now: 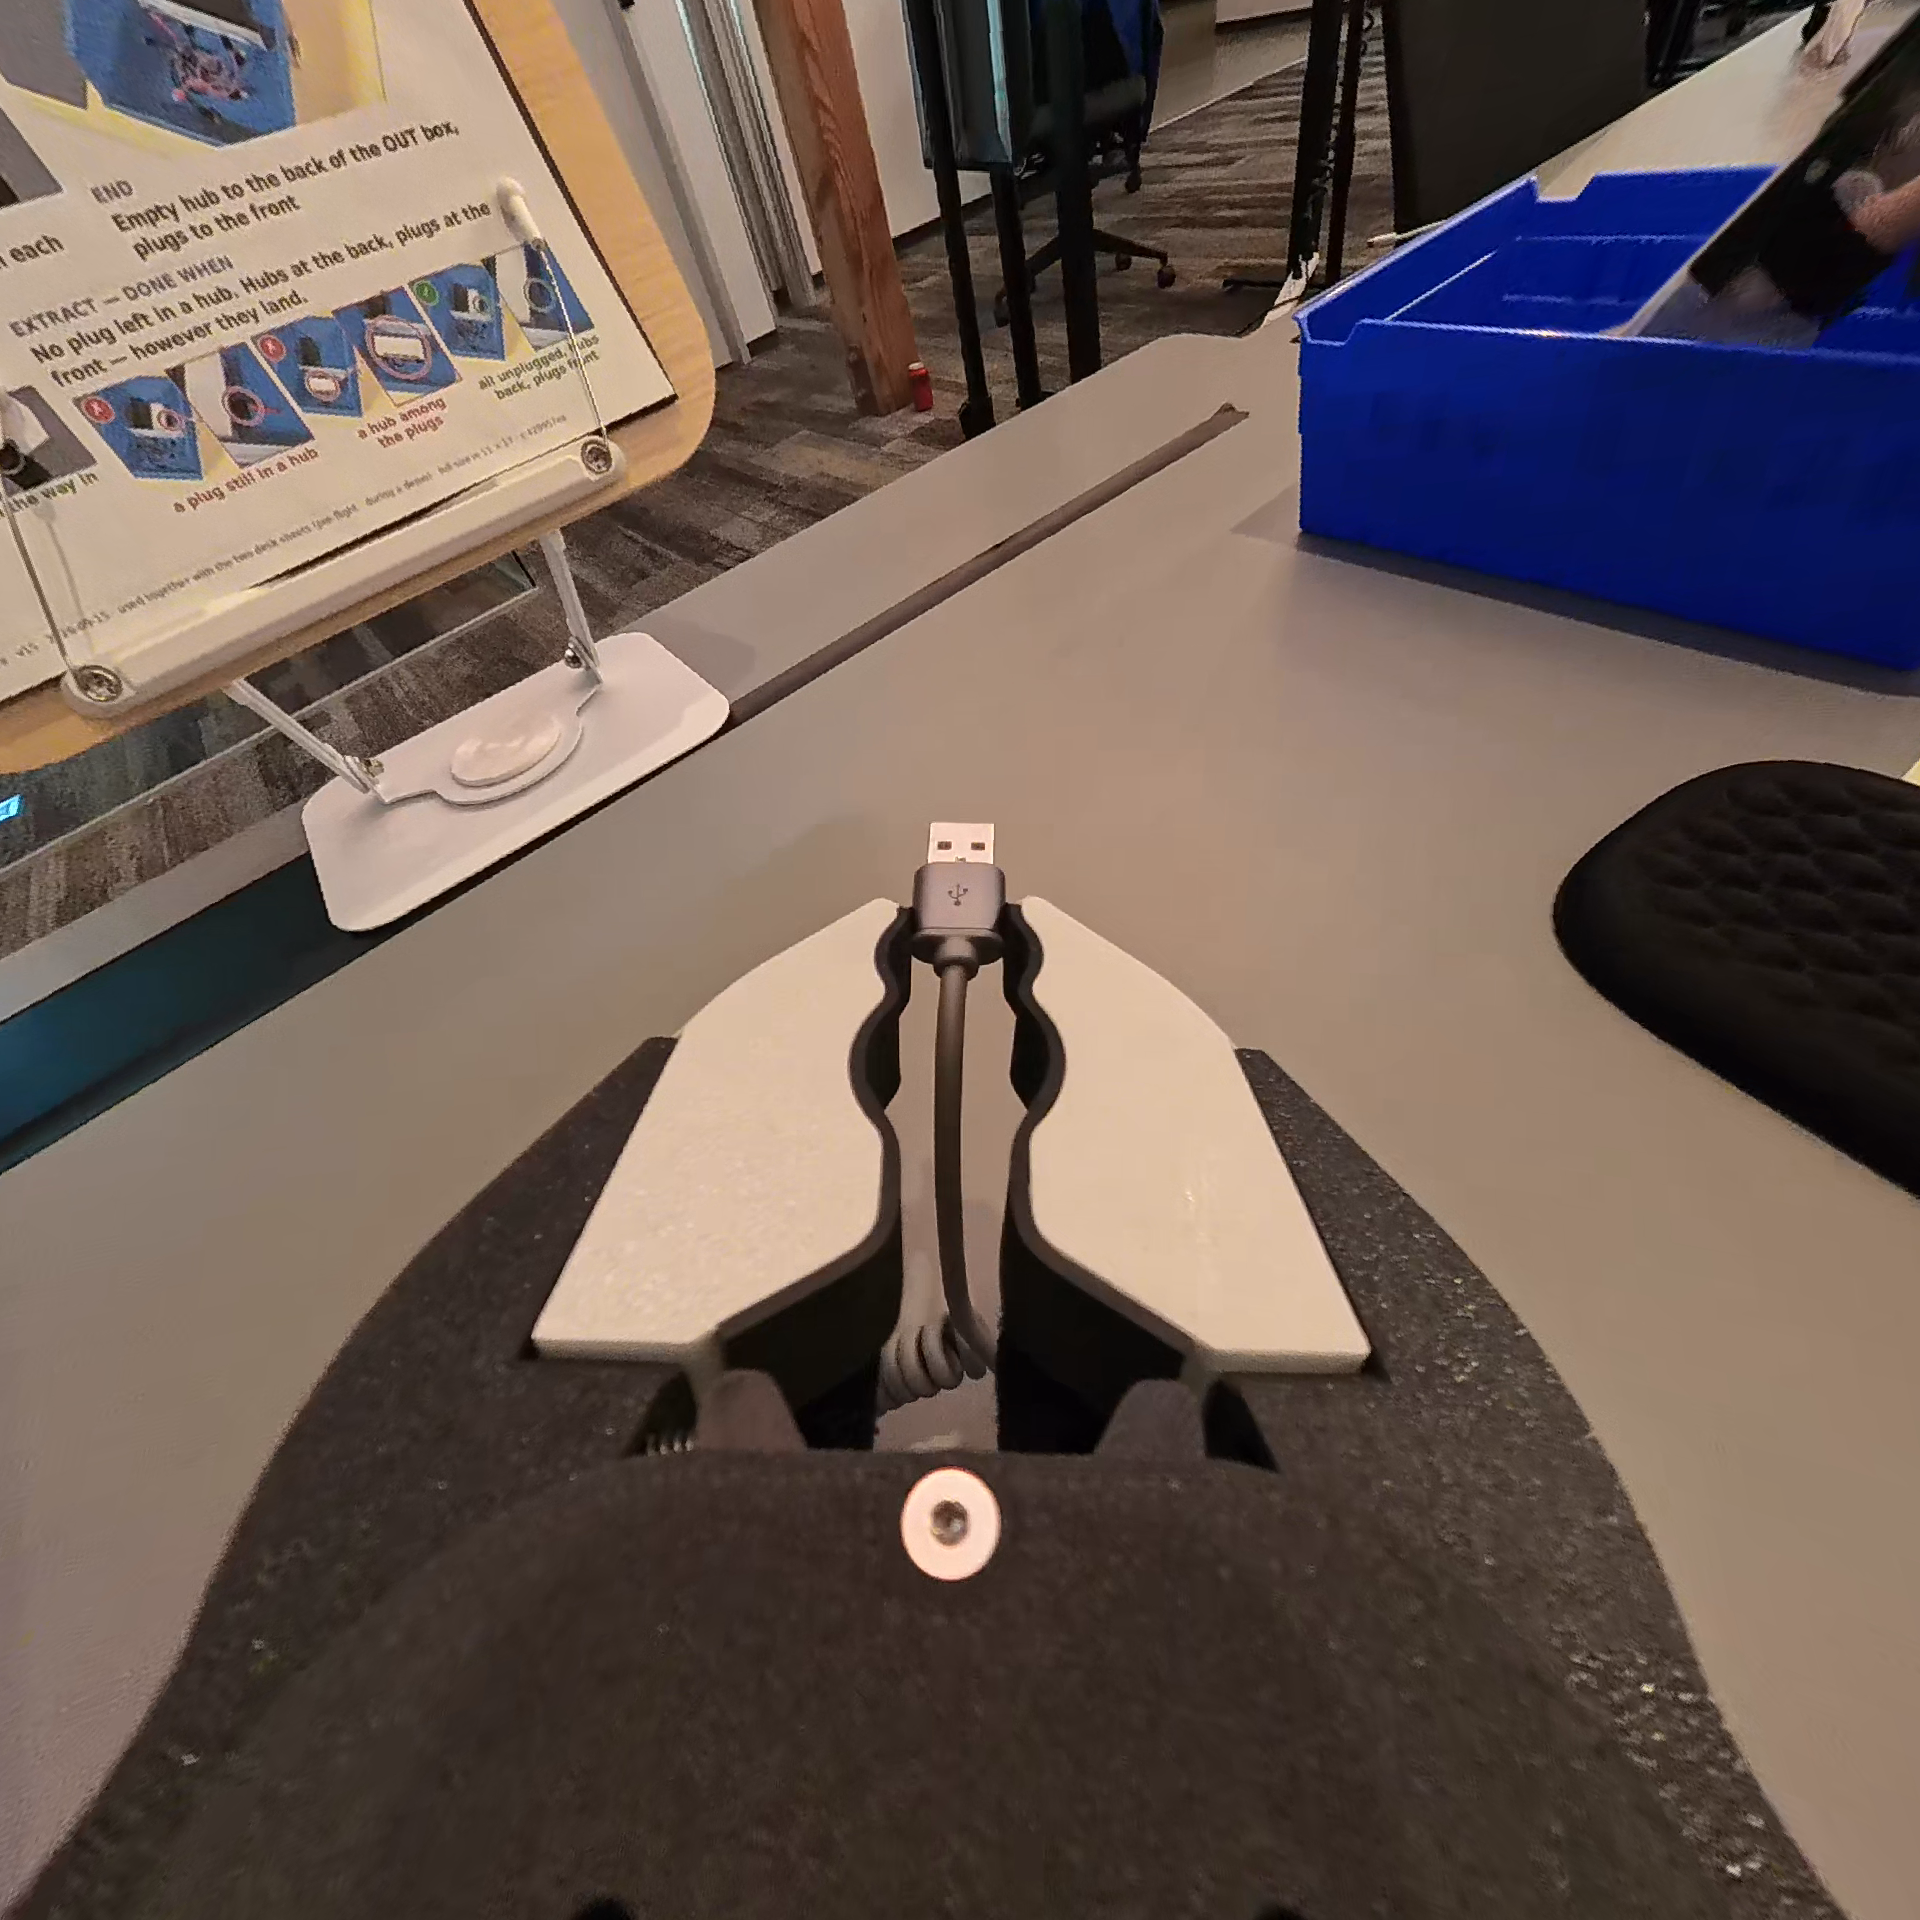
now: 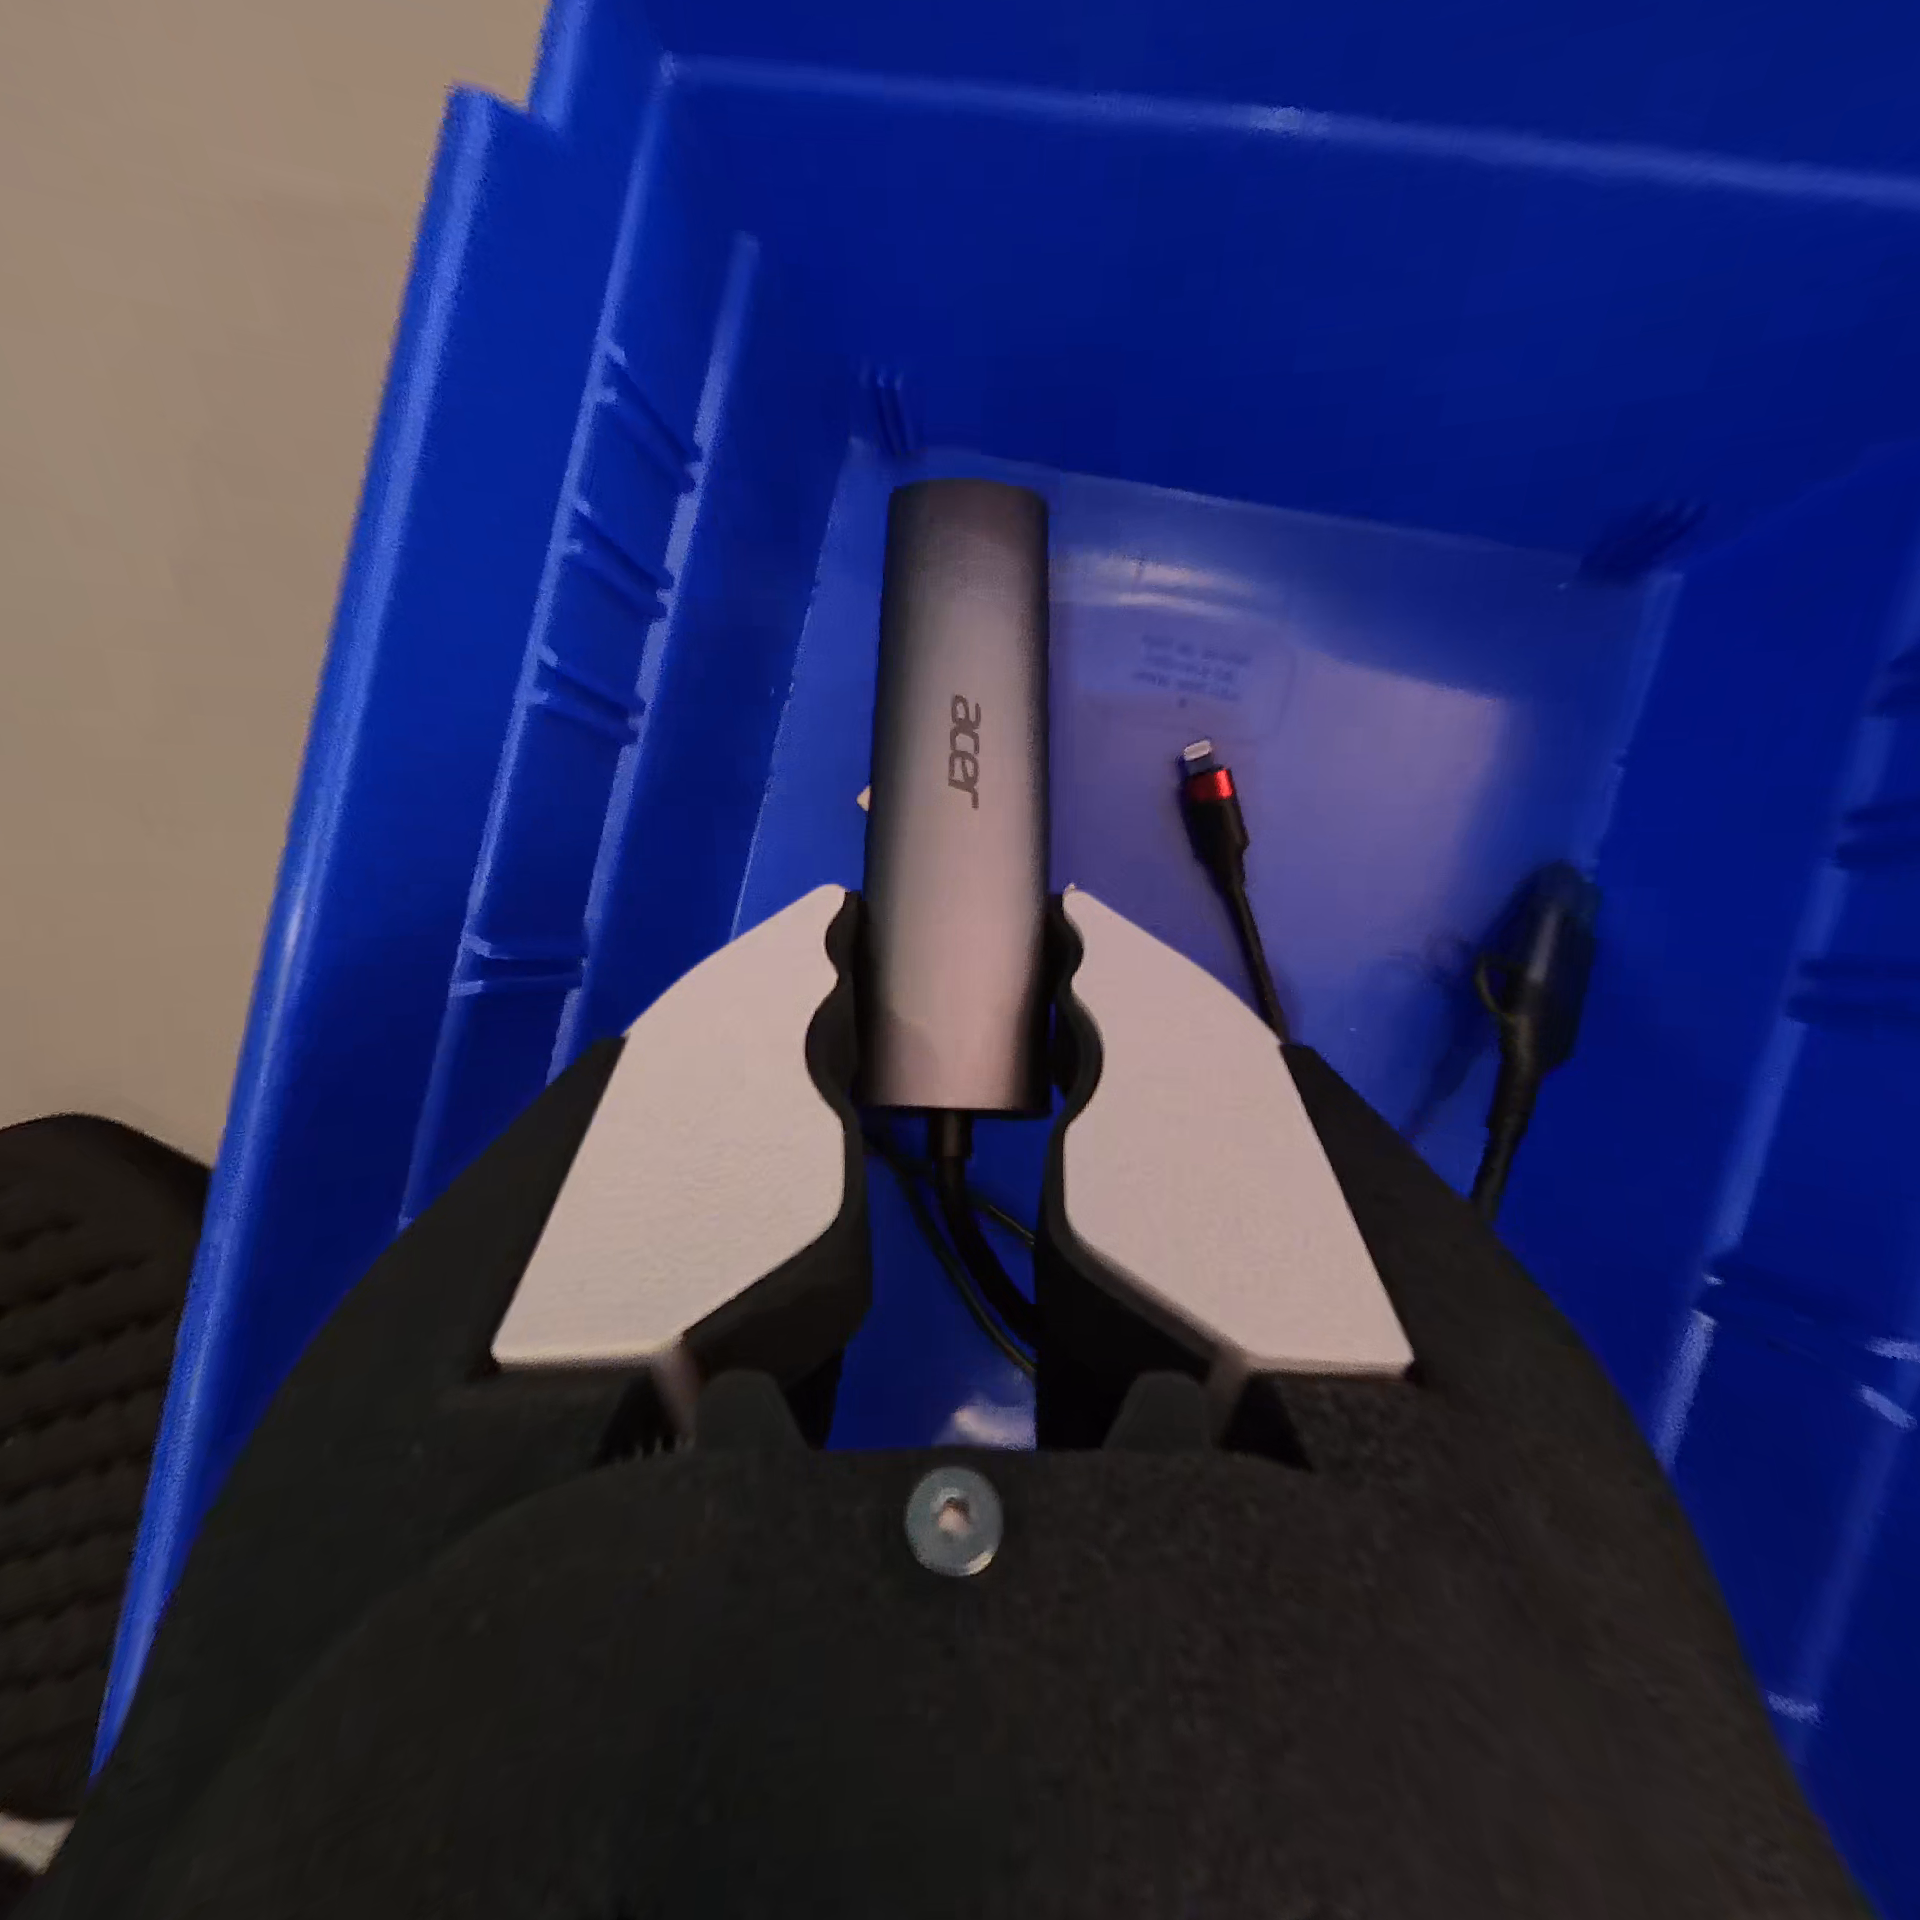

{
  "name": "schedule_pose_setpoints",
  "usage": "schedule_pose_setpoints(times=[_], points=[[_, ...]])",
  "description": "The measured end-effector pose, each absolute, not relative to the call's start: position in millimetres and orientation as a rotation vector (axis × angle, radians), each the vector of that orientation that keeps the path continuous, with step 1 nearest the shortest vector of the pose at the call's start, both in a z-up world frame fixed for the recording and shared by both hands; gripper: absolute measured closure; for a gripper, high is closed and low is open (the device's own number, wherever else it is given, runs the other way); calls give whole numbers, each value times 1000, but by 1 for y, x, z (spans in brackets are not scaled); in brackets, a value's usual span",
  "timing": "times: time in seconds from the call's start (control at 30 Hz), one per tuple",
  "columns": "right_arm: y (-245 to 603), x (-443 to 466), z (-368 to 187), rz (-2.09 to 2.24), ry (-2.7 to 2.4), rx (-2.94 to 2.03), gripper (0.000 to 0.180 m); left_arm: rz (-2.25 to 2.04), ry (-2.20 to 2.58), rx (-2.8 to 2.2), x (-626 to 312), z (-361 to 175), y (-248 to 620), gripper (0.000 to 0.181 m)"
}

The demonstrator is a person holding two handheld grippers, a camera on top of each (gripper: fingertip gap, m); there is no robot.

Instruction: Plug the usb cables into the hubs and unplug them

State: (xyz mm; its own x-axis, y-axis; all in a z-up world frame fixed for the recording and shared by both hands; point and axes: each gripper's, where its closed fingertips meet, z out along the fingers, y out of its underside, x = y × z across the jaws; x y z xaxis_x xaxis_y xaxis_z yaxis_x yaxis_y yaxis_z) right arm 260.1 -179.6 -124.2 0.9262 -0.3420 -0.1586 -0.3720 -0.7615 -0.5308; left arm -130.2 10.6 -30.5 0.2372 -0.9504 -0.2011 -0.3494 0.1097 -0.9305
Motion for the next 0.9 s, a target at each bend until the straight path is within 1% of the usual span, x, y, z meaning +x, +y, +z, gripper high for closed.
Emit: schedule_pose_setpoints(times=[0.1,0.2,0.27,0.37,0.43,0.5,0.63,0.73,0.83,0.9], points=[[-180,256,-129,98,502,-2518,138,-708,1310,-1443,-129,-32,10,164],[-177,259,-110,94,502,-2447,130,-706,1313,-1442,-129,-32,9,164],[-176,262,-82,6,468,-2404,130,-710,1309,-1439,-130,-30,9,164],[-160,247,-17,-176,312,-2301,131,-719,1306,-1431,-131,-26,8,164],[-139,208,25,-154,195,-2217,137,-721,1306,-1419,-129,-22,6,164],[-114,151,47,-2,70,-2178,136,-725,1305,-1406,-126,-19,3,164],[-73,35,52,416,-138,-2121,138,-739,1307,-1390,-120,-14,-3,164],[-50,-34,47,708,-194,-2023,141,-742,1303,-1368,-118,-7,-8,164],[-33,-77,41,884,-204,-1945,145,-740,1301,-1351,-119,-1,-11,164],[-23,-91,31,901,-212,-1958,142,-743,1301,-1349,-119,0,-12,164]])
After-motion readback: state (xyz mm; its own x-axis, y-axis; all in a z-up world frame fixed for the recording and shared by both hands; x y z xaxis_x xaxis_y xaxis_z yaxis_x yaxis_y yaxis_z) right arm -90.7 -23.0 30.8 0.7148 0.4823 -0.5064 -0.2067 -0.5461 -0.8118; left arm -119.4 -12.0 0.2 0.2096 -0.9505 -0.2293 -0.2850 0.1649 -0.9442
